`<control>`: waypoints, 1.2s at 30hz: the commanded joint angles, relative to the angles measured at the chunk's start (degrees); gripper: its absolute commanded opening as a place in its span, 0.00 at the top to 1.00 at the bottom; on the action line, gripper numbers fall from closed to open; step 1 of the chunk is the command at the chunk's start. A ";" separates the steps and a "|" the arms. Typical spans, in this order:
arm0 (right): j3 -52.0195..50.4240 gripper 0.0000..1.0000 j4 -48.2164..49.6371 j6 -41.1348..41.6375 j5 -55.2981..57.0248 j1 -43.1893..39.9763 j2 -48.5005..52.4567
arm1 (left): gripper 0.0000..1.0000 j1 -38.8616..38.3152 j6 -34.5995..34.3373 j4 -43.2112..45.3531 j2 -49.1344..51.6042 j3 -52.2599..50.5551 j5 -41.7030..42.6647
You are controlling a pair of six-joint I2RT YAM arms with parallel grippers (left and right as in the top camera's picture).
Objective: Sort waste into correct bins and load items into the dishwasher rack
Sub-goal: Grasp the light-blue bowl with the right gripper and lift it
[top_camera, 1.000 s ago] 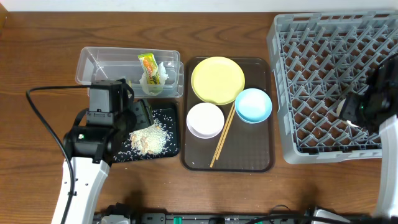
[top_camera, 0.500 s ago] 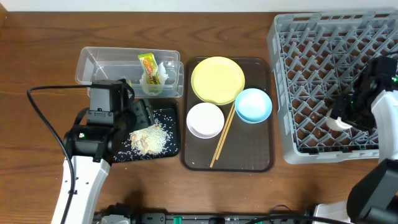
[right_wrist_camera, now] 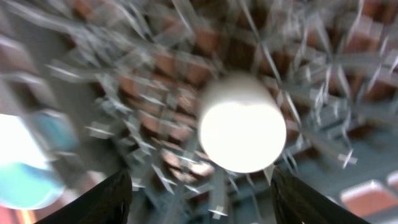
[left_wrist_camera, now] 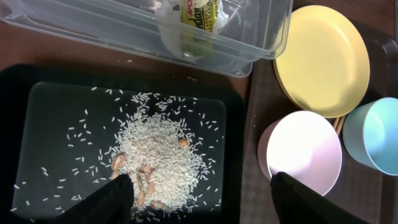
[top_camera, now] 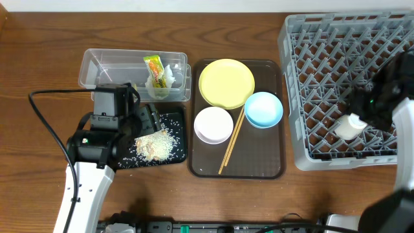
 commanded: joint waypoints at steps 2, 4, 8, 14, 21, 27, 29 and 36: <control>2.27 0.34 3.19 -2.56 -12.02 4.37 -7.04 | 0.26 0.28 0.96 -0.11 0.17 1.01 -1.09; 2.27 0.36 3.96 -2.91 -13.81 7.45 -7.93 | 0.26 0.28 0.96 -0.11 0.20 1.01 -1.09; 1.49 0.38 5.79 -4.02 -13.40 16.28 -7.23 | 0.26 0.28 0.96 -0.13 0.20 1.01 -1.09; 0.13 0.40 10.58 -4.15 -2.54 28.76 -1.38 | 0.25 0.28 0.96 -0.17 0.20 0.98 -1.09; 0.13 0.41 14.49 -4.11 5.77 34.77 8.76 | 0.25 0.28 0.98 -0.20 0.20 0.98 -1.09; 0.13 0.44 16.48 -2.58 7.15 35.08 16.20 | 0.25 0.28 0.96 -0.37 0.20 0.98 -1.11; 0.13 0.44 16.92 -2.49 8.66 35.10 18.32 | 0.25 0.28 0.98 -0.37 0.20 0.98 -1.11; 0.13 0.67 16.31 -1.70 10.21 35.10 22.84 | 0.25 0.28 0.96 -0.57 0.20 0.98 -1.11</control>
